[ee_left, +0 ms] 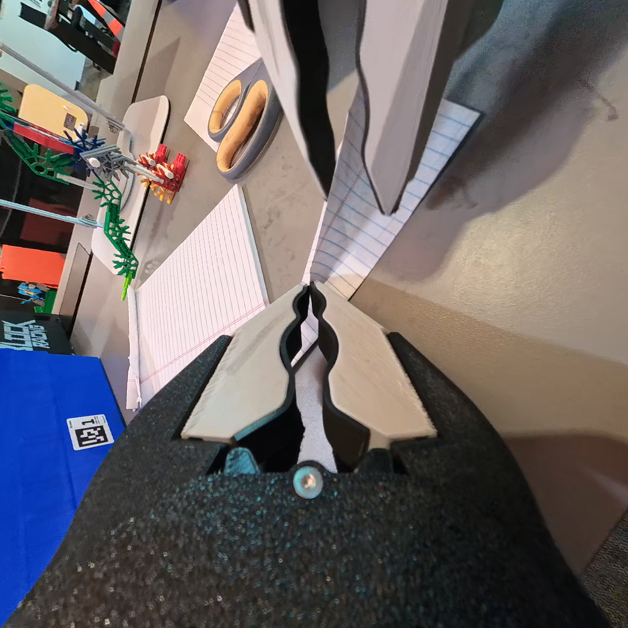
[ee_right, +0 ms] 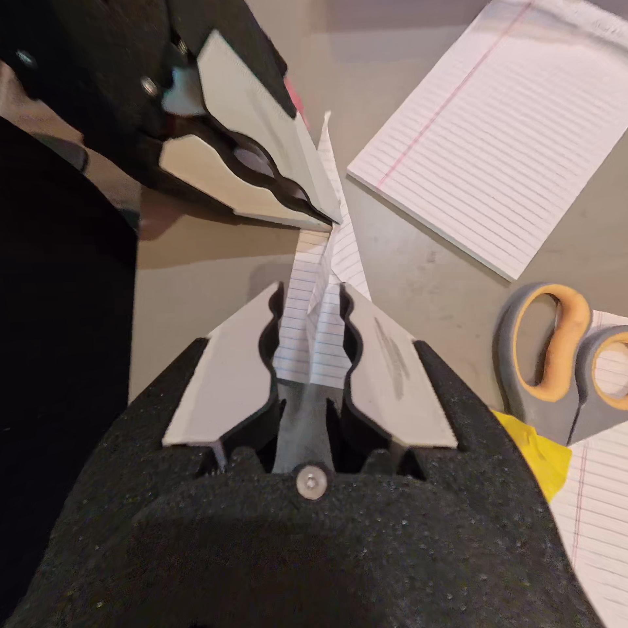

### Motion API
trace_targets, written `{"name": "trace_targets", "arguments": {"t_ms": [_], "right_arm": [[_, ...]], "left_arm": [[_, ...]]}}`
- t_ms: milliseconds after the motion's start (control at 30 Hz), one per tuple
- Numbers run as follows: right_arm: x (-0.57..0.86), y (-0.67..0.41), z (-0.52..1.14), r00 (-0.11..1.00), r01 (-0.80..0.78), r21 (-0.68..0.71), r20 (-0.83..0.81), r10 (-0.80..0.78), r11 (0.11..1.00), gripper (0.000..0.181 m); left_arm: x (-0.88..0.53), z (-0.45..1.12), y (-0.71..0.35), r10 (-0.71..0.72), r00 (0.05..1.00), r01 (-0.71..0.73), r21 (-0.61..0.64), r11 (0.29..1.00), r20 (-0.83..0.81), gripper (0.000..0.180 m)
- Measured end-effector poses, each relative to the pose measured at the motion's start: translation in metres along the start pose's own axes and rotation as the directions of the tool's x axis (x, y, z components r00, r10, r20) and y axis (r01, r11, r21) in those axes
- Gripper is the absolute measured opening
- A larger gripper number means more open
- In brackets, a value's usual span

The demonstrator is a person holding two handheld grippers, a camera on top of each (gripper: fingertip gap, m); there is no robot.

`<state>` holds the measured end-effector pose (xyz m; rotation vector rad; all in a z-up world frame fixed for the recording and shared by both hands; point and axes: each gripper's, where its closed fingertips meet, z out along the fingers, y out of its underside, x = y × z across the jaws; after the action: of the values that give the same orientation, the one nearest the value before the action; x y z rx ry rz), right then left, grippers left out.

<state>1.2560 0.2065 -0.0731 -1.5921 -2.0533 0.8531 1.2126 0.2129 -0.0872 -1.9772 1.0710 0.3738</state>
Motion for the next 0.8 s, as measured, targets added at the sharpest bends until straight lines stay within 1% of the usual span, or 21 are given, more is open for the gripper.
{"name": "trace_targets", "arguments": {"t_ms": [67,100,233,333,433,467,500,600,700,800], "right_arm": [[-0.001,0.002,0.007,0.999,0.038,-0.013,-0.009,-0.038,0.999,0.012],[-0.001,0.002,0.008,0.998,0.054,-0.007,-0.022,-0.054,0.999,0.0],[0.001,0.005,0.012,0.998,0.051,-0.003,-0.047,-0.051,0.999,0.0],[0.002,0.005,0.013,0.998,0.047,0.003,-0.046,-0.046,0.999,0.0],[0.002,0.005,0.014,0.998,0.044,0.012,-0.042,-0.043,0.999,0.0],[0.002,0.005,0.014,0.998,0.044,0.017,-0.041,-0.043,0.999,0.0],[0.002,0.005,0.014,0.998,0.05,0.02,-0.045,-0.049,0.999,0.0],[-0.001,0.003,0.013,0.995,0.088,0.038,-0.05,-0.086,0.995,0.0],[-0.003,-0.002,0.01,0.99,0.129,0.072,-0.067,-0.124,0.989,0.0],[-0.009,-0.005,0.009,0.973,0.216,0.075,-0.103,-0.208,0.974,0.0]], "left_arm": [[0.0,0.0,0.0,0.011,1.0,-0.011,-0.003,1.0,0.009,0.0],[0.0,0.0,0.0,0.012,1.0,-0.012,-0.004,1.0,0.011,0.0],[-0.004,-0.004,0.004,-0.01,1.0,0.011,-0.031,0.999,0.028,0.003],[-0.009,-0.009,0.013,-0.09,0.996,0.092,-0.062,0.994,0.028,0.007],[-0.02,-0.012,0.024,-0.154,0.988,0.156,-0.084,0.984,0.032,0.015],[-0.02,-0.012,0.027,-0.169,0.986,0.17,-0.085,0.982,0.013,0.015],[-0.017,-0.011,0.026,-0.179,0.984,0.177,-0.074,0.981,-0.018,0.009],[-0.013,-0.01,0.025,-0.141,0.989,0.139,-0.046,0.989,-0.047,0.0],[-0.012,-0.01,0.025,-0.147,0.988,0.146,-0.018,0.989,-0.039,0.0],[-0.012,-0.01,0.025,-0.139,0.99,0.138,-0.02,0.99,-0.035,0.0]]}}
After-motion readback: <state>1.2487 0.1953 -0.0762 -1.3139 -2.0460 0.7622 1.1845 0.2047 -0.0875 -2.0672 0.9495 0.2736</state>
